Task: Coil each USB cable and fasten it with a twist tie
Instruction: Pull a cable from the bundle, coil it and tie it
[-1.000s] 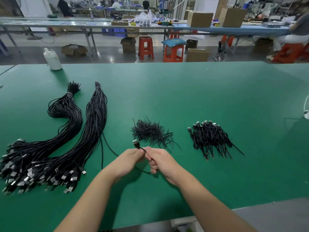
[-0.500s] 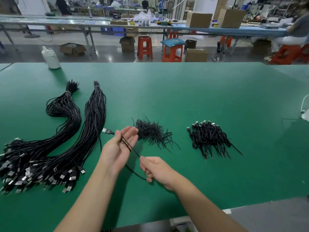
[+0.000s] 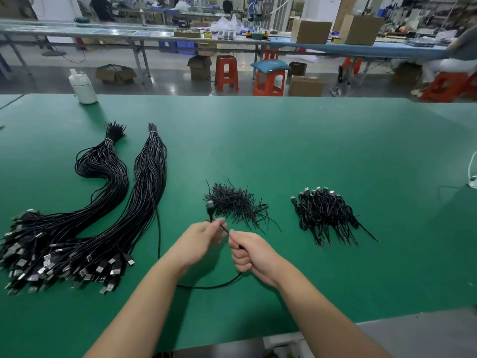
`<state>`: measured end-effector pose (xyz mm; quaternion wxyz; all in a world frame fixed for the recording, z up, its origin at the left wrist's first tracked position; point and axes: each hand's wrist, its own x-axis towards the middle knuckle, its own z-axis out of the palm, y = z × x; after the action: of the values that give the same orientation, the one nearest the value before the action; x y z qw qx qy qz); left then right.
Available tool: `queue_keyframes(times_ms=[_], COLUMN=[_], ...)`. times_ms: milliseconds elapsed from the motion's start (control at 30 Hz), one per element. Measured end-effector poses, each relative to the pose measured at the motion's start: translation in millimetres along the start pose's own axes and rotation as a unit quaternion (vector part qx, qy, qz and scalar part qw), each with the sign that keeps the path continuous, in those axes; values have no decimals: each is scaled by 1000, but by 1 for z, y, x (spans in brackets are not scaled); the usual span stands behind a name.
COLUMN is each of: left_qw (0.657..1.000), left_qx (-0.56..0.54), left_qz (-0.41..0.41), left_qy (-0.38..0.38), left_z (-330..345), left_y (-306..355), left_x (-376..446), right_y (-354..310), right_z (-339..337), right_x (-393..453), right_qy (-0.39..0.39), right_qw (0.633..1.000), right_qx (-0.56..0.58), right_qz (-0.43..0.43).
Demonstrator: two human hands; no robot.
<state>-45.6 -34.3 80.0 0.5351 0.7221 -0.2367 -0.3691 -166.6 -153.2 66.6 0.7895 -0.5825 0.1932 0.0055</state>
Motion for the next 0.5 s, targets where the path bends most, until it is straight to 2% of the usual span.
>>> queue_keyframes(times_ms=[33,100,133,167,200,267,333,367,400,467,500], left_qw=[985,885,843,824,827,871,943,954,944,922,923], left_qx=[-166,-459,-532,-563,-562,-484,-243,-90,44,217,251], left_qz=[14,30,28,26,24,30,45,40,14,-56,-77], left_qy=[38,70,70,54,24,-82,-222,-285,-326,-317,-282], left_z=[5,2,-2,-5,-10,-20,-28,-31,-33,-31,-27], left_y=[1,9,13,16,18,19,19,18,17,17,17], left_x=[6,13,15,14,11,3,-7,-10,-11,-12,-11], right_y=[3,10,12,14,14,12,7,4,1,-3,-5], right_z=[3,6,5,4,2,-3,-7,-8,-10,-11,-10], right_x=[0,1,1,0,0,-1,-1,-1,-2,-3,-3], right_qy=[-5,-8,-5,-3,-1,-1,2,3,2,-9,-14], right_qw=[1000,997,995,995,996,998,999,998,998,998,999], right_qx=[-24,-74,-89,-91,-79,-36,0,15,24,21,19], right_qz=[4,23,33,39,41,42,48,53,56,52,47])
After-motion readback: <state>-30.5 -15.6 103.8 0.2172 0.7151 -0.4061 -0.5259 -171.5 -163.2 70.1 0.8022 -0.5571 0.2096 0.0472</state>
